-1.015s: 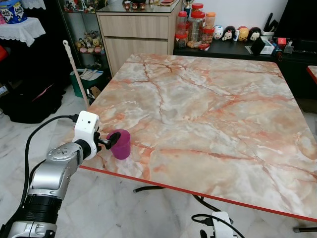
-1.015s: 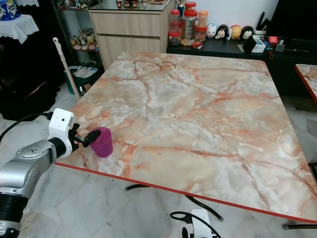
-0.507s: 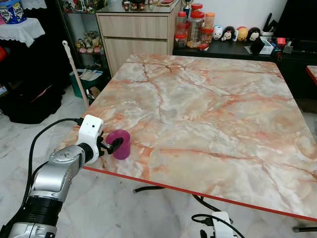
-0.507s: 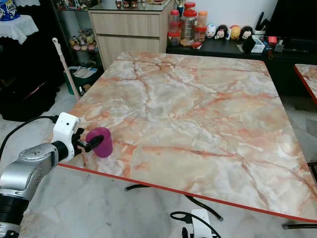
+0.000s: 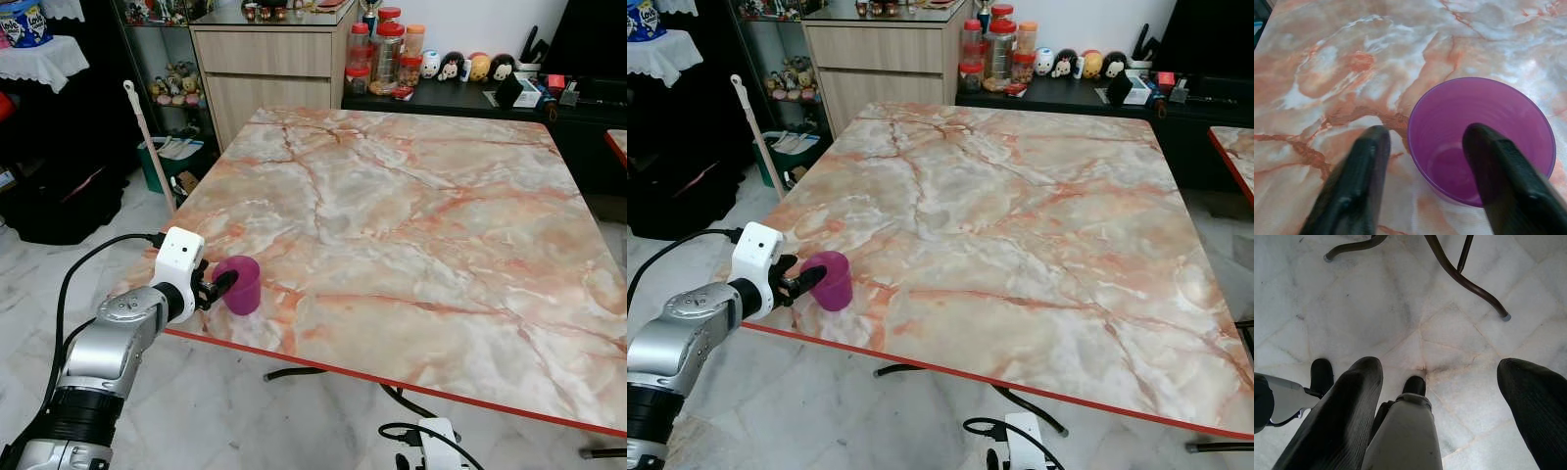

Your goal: Setting the table

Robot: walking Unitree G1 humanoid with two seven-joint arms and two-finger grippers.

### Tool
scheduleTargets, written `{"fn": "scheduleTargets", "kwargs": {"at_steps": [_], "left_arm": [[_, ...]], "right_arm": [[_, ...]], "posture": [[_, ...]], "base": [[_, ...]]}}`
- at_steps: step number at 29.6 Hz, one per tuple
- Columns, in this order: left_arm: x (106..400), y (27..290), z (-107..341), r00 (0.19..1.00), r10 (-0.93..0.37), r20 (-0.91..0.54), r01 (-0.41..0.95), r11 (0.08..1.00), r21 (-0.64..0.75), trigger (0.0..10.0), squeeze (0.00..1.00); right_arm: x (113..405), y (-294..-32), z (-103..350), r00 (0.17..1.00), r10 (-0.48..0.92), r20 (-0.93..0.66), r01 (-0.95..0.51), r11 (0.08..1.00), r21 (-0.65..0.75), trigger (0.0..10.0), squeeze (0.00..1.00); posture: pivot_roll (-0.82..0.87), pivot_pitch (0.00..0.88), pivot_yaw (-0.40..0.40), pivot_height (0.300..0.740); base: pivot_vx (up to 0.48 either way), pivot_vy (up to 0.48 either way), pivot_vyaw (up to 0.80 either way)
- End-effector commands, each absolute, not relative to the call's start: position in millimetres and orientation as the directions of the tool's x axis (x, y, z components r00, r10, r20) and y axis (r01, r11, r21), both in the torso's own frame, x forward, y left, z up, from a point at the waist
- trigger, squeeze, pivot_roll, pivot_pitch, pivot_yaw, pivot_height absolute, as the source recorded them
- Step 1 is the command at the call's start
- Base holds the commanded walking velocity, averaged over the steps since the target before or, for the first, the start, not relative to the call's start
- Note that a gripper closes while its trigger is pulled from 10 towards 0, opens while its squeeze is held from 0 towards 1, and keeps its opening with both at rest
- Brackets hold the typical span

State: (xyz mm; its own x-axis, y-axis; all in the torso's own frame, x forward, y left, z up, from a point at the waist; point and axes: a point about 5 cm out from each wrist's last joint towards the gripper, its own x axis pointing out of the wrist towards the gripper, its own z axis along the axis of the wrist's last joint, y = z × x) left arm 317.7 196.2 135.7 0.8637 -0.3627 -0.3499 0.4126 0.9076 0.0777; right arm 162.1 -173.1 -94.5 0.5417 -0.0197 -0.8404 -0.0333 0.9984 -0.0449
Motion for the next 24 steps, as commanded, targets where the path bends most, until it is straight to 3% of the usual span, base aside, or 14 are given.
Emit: {"fn": "scheduleTargets", "kwargs": {"at_steps": [1, 16, 24], "left_arm": [[315.2, 196.6, 134.2, 0.85, -0.371, -0.374, 0.429, 0.9, 0.083, 1.0, 0.0], [310.6, 191.4, 131.1, 0.826, -0.4, -0.396, 0.463, 0.883, 0.073, 0.6, 0.0], [314.1, 194.4, 137.6, 0.859, -0.373, -0.35, 0.416, 0.908, 0.054, 0.4, 0.0]], "right_arm": [[162.3, -171.6, -94.6, 0.54, -0.019, -0.842, -0.042, 0.998, -0.049, 10.0, 0.0], [161.0, -171.0, -95.2, 0.537, -0.019, -0.843, -0.041, 0.998, -0.048, 10.0, 0.0], [162.1, -172.0, -94.6, 0.54, -0.021, -0.841, -0.041, 0.998, -0.052, 10.0, 0.0]], "posture": [[0.07, 0.0, 0.04, 0.74], [0.07, 0.0, 0.043, 0.74], [0.07, 0.0, 0.039, 0.74]], "base": [[0.0, 0.0, 0.0], [0.0, 0.0, 0.0], [0.0, 0.0, 0.0]]}}
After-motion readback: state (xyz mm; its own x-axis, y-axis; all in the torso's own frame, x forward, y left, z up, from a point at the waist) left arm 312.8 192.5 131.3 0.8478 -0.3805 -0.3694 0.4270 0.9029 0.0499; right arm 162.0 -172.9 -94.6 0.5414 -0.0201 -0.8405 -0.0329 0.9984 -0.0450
